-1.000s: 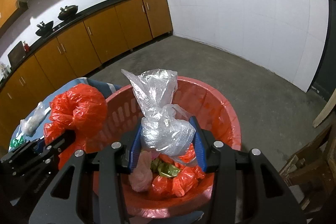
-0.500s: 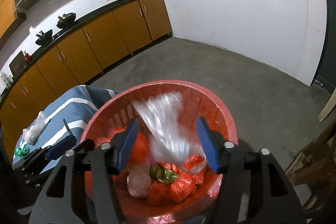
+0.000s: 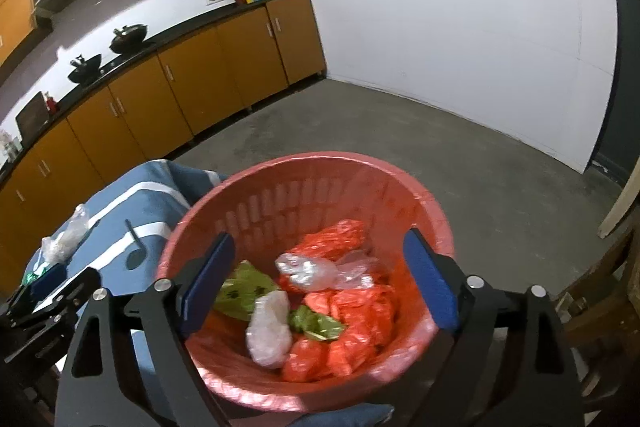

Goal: Collect trash
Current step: 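Move both tools back over the remaining bags on the table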

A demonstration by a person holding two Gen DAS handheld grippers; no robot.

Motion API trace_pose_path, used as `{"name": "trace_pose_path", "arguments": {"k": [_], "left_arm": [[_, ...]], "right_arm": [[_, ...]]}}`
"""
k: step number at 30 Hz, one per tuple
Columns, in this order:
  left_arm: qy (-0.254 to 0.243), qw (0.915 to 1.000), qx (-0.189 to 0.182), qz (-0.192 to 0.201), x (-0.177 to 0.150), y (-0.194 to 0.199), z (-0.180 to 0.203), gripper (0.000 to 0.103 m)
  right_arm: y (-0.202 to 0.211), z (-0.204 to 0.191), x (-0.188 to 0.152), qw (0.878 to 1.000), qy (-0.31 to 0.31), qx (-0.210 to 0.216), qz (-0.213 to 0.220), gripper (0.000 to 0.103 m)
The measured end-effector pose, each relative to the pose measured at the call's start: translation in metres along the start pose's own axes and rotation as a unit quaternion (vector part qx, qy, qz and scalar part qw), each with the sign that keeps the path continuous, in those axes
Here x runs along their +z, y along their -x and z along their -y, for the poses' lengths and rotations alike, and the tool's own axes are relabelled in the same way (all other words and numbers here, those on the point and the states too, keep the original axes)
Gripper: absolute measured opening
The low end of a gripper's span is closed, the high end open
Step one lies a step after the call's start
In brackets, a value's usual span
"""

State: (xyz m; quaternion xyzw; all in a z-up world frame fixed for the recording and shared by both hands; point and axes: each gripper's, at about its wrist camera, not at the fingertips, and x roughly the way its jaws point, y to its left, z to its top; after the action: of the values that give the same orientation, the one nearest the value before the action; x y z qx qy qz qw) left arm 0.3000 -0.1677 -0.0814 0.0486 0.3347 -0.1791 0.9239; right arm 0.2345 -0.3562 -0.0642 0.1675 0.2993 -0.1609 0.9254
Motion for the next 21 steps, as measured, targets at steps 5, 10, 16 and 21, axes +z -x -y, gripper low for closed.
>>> {"name": "trace_pose_path", "arguments": {"k": [5,10,16,21], "left_arm": [[0.015,0.997,0.076,0.01,-0.013,0.02,-0.057,0.085],[0.062,0.9839,0.167,0.01,-0.027,0.036,-0.133,0.09],[0.166,0.9528,0.254,-0.01,-0.035,0.041,-0.24,0.09],[0.221,0.9418,0.251,-0.033,-0.028,0.022,-0.294,0.085]], "right_arm": [[0.002,-0.037,-0.003,0.999,0.034,0.015,0.004,0.087],[0.003,-0.079,-0.006,0.997,0.064,0.042,0.005,0.087],[-0.002,-0.131,-0.017,0.993,0.092,0.076,-0.003,0.087],[-0.009,-0.175,-0.027,0.987,0.126,0.095,-0.008,0.087]]}}
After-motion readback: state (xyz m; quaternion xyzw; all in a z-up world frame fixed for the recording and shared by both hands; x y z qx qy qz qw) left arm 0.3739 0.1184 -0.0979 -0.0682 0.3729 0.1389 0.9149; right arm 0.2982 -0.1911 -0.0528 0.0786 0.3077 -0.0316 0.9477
